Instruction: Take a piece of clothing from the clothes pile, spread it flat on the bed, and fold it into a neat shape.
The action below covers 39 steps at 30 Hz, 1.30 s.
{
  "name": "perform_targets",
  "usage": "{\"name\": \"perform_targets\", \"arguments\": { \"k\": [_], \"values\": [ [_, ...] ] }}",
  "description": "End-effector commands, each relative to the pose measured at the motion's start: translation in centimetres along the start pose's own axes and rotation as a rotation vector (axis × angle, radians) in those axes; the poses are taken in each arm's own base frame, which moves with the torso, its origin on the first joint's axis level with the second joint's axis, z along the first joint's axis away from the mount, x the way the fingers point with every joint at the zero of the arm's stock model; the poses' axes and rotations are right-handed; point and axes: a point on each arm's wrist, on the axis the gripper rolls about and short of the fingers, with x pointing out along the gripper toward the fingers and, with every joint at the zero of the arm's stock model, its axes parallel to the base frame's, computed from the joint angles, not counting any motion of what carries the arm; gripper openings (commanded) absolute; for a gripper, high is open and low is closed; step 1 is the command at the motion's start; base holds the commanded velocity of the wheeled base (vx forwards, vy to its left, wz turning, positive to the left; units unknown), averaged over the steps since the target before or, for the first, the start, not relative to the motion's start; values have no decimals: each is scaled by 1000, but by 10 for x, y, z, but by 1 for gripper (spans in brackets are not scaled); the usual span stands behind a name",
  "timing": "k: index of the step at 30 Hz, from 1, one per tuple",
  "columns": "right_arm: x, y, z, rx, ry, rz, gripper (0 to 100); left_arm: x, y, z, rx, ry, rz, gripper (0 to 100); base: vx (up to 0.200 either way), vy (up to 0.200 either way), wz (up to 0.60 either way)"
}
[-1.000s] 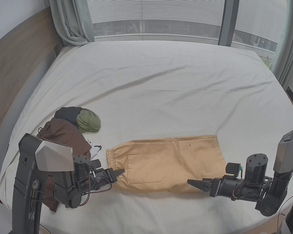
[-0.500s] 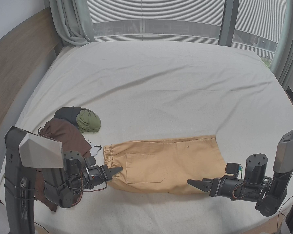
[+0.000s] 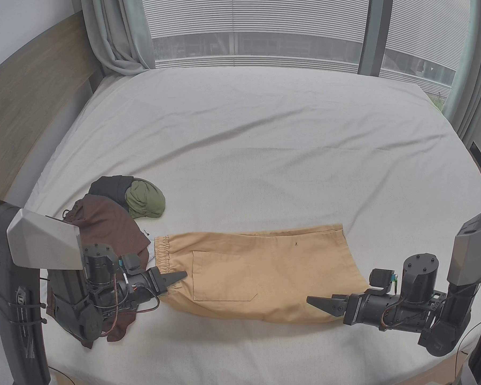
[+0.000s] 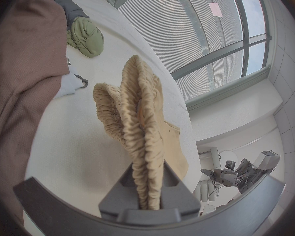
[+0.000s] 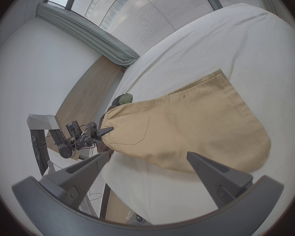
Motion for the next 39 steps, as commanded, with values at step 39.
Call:
{"name": "perform_targets", "arguments": {
  "k": [39],
  "values": [
    [1, 1, 0, -2, 3, 6, 100, -2, -48, 5, 115, -1, -143, 0, 0, 0, 0]
  ]
}}
